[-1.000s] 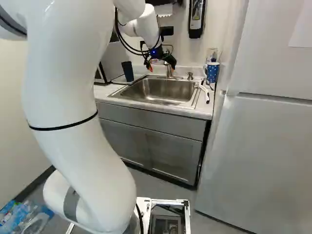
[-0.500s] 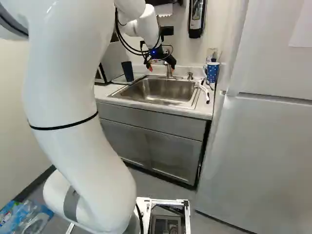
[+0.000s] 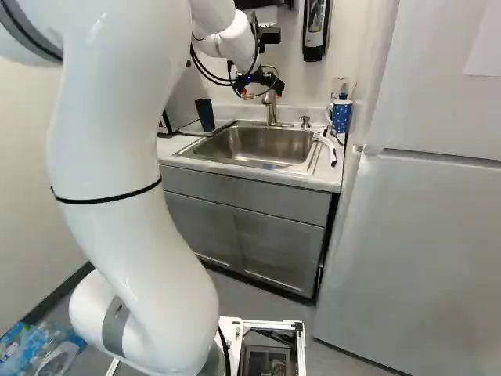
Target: Rinse the cup and place it in the tray
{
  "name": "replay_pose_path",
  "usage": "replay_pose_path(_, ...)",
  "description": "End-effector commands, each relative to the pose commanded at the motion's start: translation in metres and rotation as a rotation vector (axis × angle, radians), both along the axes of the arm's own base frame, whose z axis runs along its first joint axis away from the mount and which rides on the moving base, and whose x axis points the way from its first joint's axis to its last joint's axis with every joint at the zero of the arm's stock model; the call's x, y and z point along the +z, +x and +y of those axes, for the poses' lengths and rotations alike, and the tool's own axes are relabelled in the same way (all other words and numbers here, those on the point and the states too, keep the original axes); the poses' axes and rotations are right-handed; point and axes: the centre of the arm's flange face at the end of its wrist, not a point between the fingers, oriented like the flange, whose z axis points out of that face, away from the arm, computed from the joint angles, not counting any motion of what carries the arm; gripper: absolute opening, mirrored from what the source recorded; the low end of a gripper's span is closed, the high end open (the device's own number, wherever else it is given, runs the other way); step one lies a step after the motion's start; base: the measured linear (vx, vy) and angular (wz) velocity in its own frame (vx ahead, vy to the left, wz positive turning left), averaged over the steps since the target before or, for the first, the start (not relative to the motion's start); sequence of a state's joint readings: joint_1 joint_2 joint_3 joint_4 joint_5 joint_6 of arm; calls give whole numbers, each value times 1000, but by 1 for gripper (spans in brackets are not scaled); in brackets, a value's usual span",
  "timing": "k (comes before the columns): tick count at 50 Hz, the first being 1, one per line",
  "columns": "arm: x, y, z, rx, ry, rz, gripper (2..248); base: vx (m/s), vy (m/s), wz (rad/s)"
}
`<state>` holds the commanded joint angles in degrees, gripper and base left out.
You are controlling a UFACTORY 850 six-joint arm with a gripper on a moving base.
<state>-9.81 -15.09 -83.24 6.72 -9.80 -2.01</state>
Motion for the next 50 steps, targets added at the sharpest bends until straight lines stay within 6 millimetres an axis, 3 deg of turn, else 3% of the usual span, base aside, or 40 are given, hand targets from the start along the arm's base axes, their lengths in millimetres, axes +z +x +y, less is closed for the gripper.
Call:
replay_pose_path(35,22,79,-7,-34,-61,-379,247,0,0,0)
replay_pose_path(50,20,107,0,-22,-66,-423,247,0,0,0)
